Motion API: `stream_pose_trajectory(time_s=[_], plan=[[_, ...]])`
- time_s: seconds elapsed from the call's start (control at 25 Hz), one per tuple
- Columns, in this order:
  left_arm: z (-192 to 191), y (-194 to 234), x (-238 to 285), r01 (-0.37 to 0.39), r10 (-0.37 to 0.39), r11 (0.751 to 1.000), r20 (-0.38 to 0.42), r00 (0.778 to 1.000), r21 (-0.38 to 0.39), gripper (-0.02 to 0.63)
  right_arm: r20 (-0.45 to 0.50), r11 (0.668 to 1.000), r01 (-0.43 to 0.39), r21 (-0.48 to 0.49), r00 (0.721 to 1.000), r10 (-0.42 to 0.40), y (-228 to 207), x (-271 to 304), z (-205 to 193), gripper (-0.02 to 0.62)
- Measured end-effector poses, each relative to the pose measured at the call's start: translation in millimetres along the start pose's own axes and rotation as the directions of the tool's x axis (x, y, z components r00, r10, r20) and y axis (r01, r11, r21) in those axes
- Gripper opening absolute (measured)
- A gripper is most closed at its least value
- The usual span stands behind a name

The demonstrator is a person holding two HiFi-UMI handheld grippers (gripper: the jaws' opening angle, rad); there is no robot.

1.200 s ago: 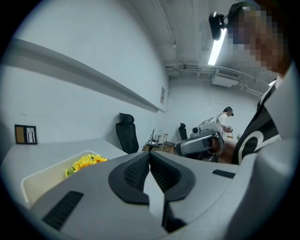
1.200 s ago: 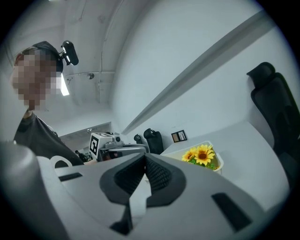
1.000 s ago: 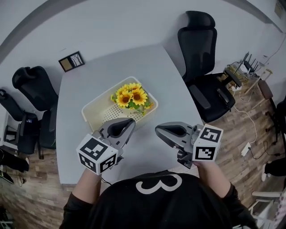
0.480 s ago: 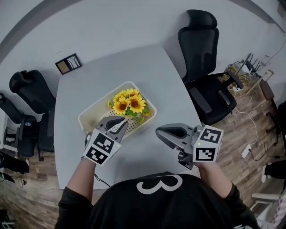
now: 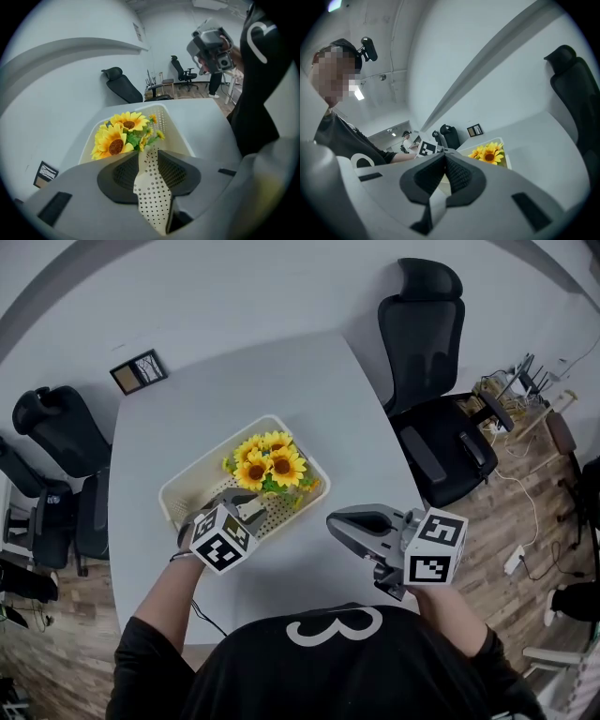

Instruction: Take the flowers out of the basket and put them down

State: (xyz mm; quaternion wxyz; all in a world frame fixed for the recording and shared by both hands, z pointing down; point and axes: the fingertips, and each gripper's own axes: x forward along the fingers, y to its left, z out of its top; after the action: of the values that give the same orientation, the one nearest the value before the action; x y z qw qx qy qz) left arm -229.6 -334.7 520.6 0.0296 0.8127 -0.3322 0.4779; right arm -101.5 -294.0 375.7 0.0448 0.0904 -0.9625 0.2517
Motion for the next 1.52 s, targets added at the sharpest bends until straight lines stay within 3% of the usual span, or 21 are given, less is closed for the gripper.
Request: stream_pose_trajectory(time_s=[0.28,0.48,0.72,0.96,1.4,1.52], plan=[[-14.3,2.9,30.5,0.001,0.004,0.998,-0.073,0.997,0.07,0.121,-0.022,1.0,0.015,0.022,1.0,-0.015,-13.5,3.8,-8.8,0.009],[-14.2,13.1,43.2,-0.043,0.052,0.993,-0.075,0.996,0.111,0.124,-0.03,0.999,0.029,0.044,0.999,-0.028,-22.2,1.0,-15.9,0.009],[-22.5,15.8,59.1,-0.043,0.059,0.989,-0.111,0.992,0.143,0.124,-0.004,0.995,0.051,0.088,0.999,-0.051,-32.0,-5.0,-20.7,0.009],[-27.9,17.2,71.2,-0.043,0.086,0.965,-0.157,0.984,0.258,0.124,0.016,0.987,0.038,0.156,0.999,-0.041,-36.2,-11.4,-25.5,0.009],[-37.2,27.8,87.3,-0.035,0.094,0.954,-0.186,0.978,0.298,0.123,0.03,0.972,0.044,0.232,0.998,-0.052,-53.4,-20.5,-33.3,0.009],[-36.8,25.8,88.0,-0.031,0.098,0.936,-0.174,0.98,0.351,0.123,0.023,0.968,0.044,0.245,0.998,-0.052,-55.3,-20.5,-37.5,0.009]])
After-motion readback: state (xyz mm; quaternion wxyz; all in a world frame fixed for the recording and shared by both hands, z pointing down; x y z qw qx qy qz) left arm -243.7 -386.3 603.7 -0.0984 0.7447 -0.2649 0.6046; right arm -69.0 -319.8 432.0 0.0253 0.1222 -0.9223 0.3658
